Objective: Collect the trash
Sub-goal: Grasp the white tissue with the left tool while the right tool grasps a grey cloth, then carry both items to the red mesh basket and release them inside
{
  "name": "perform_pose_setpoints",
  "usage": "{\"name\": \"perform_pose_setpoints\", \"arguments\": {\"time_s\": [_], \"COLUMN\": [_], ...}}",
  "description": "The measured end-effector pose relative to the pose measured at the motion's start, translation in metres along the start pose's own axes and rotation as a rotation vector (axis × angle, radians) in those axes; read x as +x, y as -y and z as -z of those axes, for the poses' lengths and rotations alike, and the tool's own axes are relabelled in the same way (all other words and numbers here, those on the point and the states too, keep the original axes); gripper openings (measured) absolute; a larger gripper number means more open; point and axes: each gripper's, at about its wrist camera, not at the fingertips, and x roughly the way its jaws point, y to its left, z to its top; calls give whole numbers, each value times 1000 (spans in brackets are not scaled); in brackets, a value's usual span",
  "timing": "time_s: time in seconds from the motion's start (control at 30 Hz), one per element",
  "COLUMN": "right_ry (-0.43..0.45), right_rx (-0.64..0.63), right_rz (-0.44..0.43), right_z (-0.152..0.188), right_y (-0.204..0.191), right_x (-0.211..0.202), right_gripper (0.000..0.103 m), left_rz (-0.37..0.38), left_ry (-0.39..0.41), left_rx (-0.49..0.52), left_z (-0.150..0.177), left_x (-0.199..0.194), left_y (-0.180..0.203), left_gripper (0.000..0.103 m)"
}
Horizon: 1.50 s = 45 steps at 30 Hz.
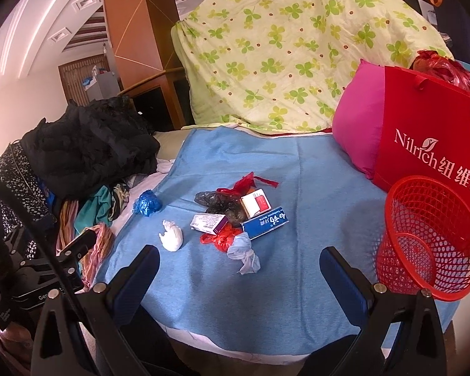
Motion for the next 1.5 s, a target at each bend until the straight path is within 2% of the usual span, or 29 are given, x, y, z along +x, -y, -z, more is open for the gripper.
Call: {"name": "perform_pose_setpoints", "arguments": {"time_s": [0.27, 0.43, 0.63, 0.8, 0.87, 0.93, 1.0, 1.13, 1.17, 1.2, 1.23, 1.3, 1.33, 1.37, 1.4, 1.5], "right_ry": [-19, -40, -92, -173, -210, -237, -280, -354, -359, -364, -375, -398, -396, -388, -379, -374], "right_rx": [7, 11, 27, 79, 110, 116, 134, 201, 207, 213, 216, 210, 201, 196, 197, 200], "right_rz": [1, 7, 28, 8, -24, -53, -76, -132, -145, -157, -167, -171, -163, -157, -158, -160], "right_z": [0, 1, 10, 23, 28, 32, 36, 41, 41, 42, 43, 46, 46, 46, 46, 48], "right_y": [3, 6, 19, 39, 46, 48, 49, 53, 53, 51, 49, 44, 42, 41, 41, 42], "right_x": [10, 23, 61, 110, 136, 164, 193, 242, 252, 260, 269, 279, 281, 281, 279, 269], "right_gripper": [103, 103, 103, 103, 102, 99, 84, 81, 77, 67, 61, 40, 38, 36, 30, 29], "left_rz": [19, 36, 40, 85, 114, 138, 150, 183, 185, 195, 215, 230, 241, 276, 308, 312], "left_ry": [-17, -54, -102, -215, -269, -301, -347, -391, -408, -422, -431, -463, -482, -500, -502, -484], "left_rx": [-21, -41, -58, -99, -117, -134, -143, -145, -142, -137, -133, -112, -100, -94, -104, -115], "left_z": [2, 5, 17, 34, 40, 44, 46, 46, 46, 46, 47, 49, 51, 53, 55, 55], "left_x": [10, 27, 73, 130, 151, 170, 187, 219, 228, 236, 245, 261, 268, 275, 277, 270], "left_y": [-1, -4, -18, -34, -37, -38, -38, -34, -32, -30, -26, -20, -16, -11, -8, -5], "left_gripper": [103, 103, 103, 103, 103, 103, 103, 103, 102, 101, 96, 81, 63, 52, 49, 41]}}
